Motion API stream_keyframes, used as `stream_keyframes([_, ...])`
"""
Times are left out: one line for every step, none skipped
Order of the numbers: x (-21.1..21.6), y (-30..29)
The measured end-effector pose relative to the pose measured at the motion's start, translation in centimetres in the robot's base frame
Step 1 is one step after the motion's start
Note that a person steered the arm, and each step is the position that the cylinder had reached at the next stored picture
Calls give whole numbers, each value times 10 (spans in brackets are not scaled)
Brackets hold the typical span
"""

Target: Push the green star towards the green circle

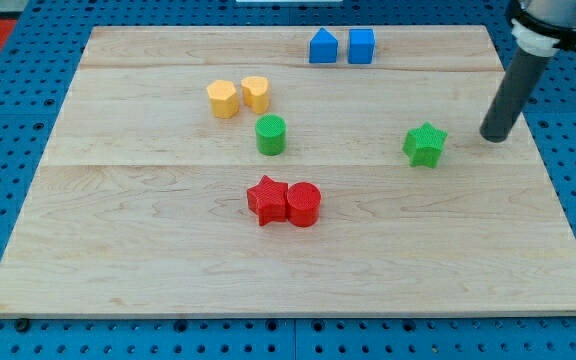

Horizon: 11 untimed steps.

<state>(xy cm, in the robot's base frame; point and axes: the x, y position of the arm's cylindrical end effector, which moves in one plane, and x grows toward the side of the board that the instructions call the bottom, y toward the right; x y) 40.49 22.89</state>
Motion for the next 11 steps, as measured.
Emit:
stream_keyframes([0,-40])
stream_keyframes([3,-49])
stream_keyframes([19,-20])
stream_keyframes([41,-21])
stream_keyframes([39,-48])
stream_keyframes([35,-78])
stream_keyframes([35,-70])
stream_keyframes([25,-36])
stream_keyframes([21,-54])
stream_keyframes([21,-122])
stream_keyframes([21,-169])
